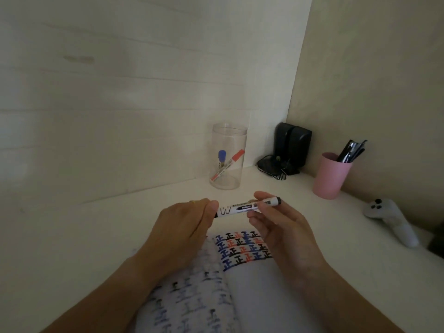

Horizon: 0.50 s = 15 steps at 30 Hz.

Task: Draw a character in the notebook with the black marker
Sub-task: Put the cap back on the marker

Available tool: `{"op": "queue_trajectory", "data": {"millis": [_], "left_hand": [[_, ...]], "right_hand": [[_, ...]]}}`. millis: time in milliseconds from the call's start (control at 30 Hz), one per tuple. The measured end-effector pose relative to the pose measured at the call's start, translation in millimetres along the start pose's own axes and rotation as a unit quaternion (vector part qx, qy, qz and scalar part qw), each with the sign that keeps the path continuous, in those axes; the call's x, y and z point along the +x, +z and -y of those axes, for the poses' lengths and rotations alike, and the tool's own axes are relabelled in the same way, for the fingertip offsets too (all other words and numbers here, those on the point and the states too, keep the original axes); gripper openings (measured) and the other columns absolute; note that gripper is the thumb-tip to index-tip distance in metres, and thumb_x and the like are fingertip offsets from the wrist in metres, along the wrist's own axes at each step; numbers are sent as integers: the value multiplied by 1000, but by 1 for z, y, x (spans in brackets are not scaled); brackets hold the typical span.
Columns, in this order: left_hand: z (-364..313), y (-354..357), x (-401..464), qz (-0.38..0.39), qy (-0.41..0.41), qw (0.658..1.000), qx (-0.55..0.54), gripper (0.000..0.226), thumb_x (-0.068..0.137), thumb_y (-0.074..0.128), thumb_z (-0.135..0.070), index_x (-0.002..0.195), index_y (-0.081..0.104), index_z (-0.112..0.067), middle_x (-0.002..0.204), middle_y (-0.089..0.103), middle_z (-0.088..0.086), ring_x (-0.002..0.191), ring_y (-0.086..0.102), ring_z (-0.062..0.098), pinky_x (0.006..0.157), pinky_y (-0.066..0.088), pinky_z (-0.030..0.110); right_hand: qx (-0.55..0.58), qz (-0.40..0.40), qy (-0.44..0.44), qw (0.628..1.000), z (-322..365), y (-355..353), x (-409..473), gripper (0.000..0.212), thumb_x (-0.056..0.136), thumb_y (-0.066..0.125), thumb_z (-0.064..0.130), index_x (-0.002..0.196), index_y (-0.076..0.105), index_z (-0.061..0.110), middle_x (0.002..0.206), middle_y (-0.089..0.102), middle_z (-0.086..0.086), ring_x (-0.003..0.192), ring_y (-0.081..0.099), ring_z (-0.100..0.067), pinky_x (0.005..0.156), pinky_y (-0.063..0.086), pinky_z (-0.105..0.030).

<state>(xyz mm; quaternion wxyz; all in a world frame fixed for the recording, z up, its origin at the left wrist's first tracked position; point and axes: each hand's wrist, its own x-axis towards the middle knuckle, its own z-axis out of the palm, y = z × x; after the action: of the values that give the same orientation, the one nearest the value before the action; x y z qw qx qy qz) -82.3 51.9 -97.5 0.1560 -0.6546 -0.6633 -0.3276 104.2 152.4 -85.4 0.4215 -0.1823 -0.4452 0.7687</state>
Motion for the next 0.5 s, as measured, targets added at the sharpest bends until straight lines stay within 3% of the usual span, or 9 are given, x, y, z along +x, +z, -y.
{"op": "queue_trajectory", "data": {"millis": [100, 233, 333, 500], "left_hand": [[-1, 3, -1, 9, -38, 998, 41, 59, 99, 5, -60, 77, 49, -27, 66, 61, -7, 58, 57, 16, 58, 50, 35], [13, -3, 0, -86, -114, 987, 76, 38, 102, 30, -45, 90, 61, -27, 76, 64, -9, 65, 60, 17, 59, 49, 33], [29, -8, 3, -83, -163, 975, 129, 44, 100, 27, -39, 99, 68, -22, 90, 69, 0, 81, 63, 25, 67, 49, 40], [32, -10, 2, -85, -189, 968, 139, 40, 99, 36, -41, 96, 70, -19, 88, 67, 4, 81, 62, 27, 69, 48, 41]], "right_hand": [[5, -77, 19, 997, -5, -7, 4, 25, 88, 66, -1, 112, 71, 1, 99, 78, -15, 82, 75, -19, 74, 62, -23], [-145, -133, -144, 970, 30, 16, 21, 29, 87, 69, 3, 116, 64, 7, 97, 81, -12, 96, 77, -24, 87, 61, -32], [-232, -147, -279, 920, 71, 55, 58, 27, 89, 72, 10, 115, 64, 9, 96, 79, -8, 92, 77, -19, 87, 60, -31], [-435, -160, -391, 795, 89, 102, 118, 17, 92, 67, 18, 108, 68, 14, 100, 74, 1, 76, 68, -1, 67, 48, -4]]}}
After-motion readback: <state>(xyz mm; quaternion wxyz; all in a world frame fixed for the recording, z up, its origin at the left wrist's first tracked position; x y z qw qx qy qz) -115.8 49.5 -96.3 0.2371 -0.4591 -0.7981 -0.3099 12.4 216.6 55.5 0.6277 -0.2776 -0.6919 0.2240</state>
